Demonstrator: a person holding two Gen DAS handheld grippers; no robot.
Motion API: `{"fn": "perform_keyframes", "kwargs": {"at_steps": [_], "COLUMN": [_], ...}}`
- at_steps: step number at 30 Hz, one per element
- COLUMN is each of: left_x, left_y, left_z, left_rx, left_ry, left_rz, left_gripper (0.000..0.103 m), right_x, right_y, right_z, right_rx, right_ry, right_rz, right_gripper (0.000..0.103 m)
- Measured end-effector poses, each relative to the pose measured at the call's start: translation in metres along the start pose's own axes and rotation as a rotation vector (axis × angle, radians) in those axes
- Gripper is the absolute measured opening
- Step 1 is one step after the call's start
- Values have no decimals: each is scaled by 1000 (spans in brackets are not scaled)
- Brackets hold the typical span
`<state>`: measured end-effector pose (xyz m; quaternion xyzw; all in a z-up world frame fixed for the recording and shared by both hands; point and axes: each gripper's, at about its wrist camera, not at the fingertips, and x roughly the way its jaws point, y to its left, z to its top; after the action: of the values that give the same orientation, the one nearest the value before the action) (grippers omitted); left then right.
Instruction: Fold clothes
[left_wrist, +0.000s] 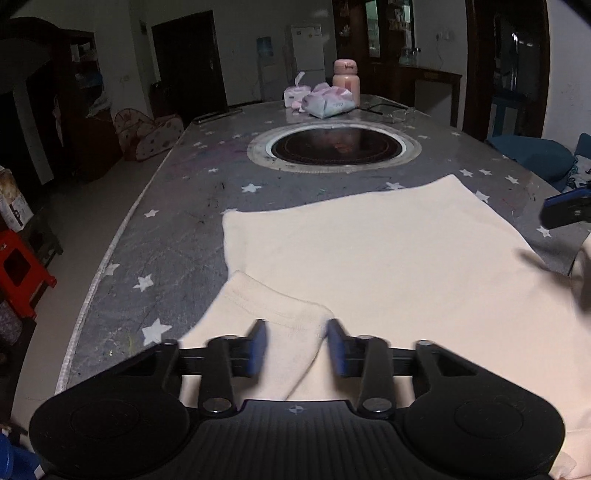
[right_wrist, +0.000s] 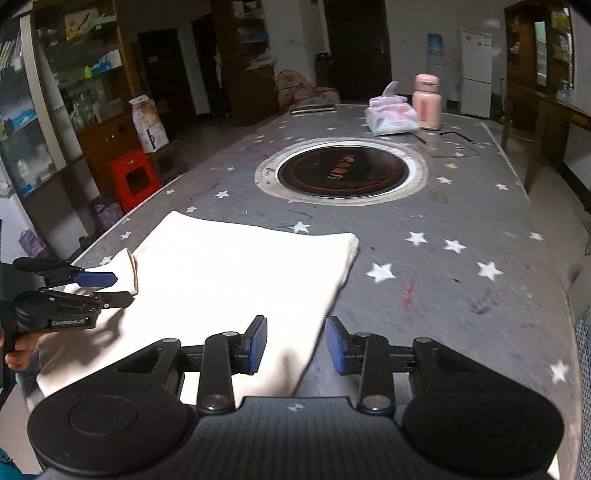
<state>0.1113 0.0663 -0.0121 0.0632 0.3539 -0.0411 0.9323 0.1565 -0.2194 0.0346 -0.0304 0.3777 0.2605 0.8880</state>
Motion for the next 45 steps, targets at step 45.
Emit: {"fn": "perform_keyframes", "kwargs": {"at_steps": [45], "left_x": [-44], "left_y": [50], "left_z": [-14], "left_rx": [-218], "left_ry": [-47], "left_rz": [-71], "left_gripper": [18], "right_x": [71], "right_y": [-23], "right_z": [23], "right_rx": [97], "right_ry": [58], "right_rz": [-102], "right_gripper": [42]}}
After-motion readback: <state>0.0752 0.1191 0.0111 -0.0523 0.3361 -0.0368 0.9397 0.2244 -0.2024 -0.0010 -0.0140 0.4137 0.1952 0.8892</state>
